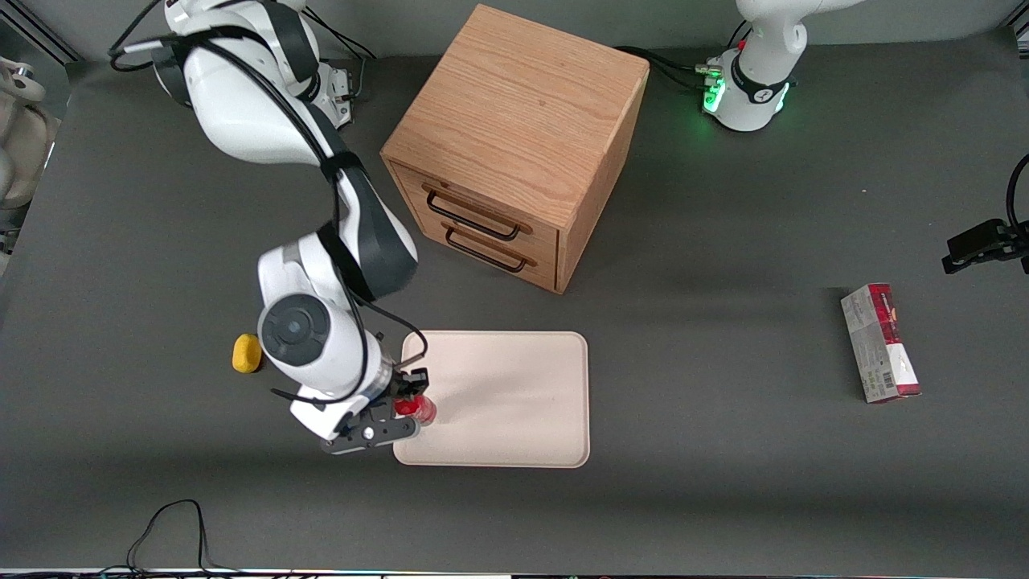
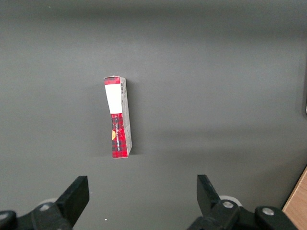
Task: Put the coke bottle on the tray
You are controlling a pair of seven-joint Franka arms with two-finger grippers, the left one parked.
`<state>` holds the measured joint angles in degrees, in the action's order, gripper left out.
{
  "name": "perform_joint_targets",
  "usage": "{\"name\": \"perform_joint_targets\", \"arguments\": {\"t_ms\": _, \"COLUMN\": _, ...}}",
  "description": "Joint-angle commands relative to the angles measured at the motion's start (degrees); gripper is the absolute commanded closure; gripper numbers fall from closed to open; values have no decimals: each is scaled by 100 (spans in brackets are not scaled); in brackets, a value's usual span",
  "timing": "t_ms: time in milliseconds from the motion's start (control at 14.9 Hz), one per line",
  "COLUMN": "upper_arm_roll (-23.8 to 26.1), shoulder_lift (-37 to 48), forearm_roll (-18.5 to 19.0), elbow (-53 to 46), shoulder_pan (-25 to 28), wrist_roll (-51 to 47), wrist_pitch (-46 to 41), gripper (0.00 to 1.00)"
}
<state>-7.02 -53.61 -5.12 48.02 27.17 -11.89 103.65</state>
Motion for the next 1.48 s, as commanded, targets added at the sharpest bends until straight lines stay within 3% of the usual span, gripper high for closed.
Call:
{"name": "perform_joint_targets", "arguments": {"t_ms": 0, "upper_arm_roll": 25, "shoulder_lift": -185, "forearm_roll": 82, "elbow": -231, "shoulder_pan": -36, "wrist_roll": -59, "wrist_pitch": 155, "gripper": 100}}
{"name": "perform_joint_targets", "arguments": {"t_ms": 336, "upper_arm_roll": 25, "shoulder_lift": -291, "forearm_roll": 82, "elbow": -170, "shoulder_pan": -54, "wrist_roll": -76, "wrist_pitch": 287, "gripper": 100}}
{"name": "perform_joint_targets", "arguments": {"t_ms": 403, "upper_arm_roll": 25, "shoulder_lift": -291, "forearm_roll": 73, "elbow": -170, "shoulder_pan": -54, "wrist_roll": -120, "wrist_pitch": 287, "gripper": 80}}
{"name": "perform_joint_targets", "arguments": {"t_ms": 470, "upper_arm_roll": 25, "shoulder_lift": -291, "forearm_roll": 73, "elbow": -161, "shoulder_pan": -45, "wrist_roll": -138, "wrist_pitch": 287, "gripper": 11}}
{"name": "perform_joint_targets", "arguments": {"t_ms": 537, "upper_arm_roll": 25, "shoulder_lift": -238, "forearm_roll": 55, "elbow": -117, "shoulder_pan": -45, "wrist_roll": -147, "wrist_pitch": 287, "gripper": 0}}
{"name": "perform_joint_targets", "arguments": {"t_ms": 738, "upper_arm_roll": -1, "shoulder_lift": 33, "forearm_roll": 46, "elbow": 5, "shoulder_pan": -36, "wrist_roll": -138, "wrist_pitch": 69, "gripper": 0}}
{"name": "perform_joint_targets", "arguments": {"t_ms": 1208, "upper_arm_roll": -71, "shoulder_lift": 1342, "forearm_roll": 151, "elbow": 67, "shoulder_pan": -54, "wrist_roll": -332, "wrist_pitch": -2039, "gripper": 0}}
{"name": "perform_joint_targets", "arguments": {"t_ms": 1409, "upper_arm_roll": -343, "shoulder_lift": 1844, "forearm_roll": 161, "elbow": 85, "shoulder_pan": -62, "wrist_roll": -235, "wrist_pitch": -2830, "gripper": 0}}
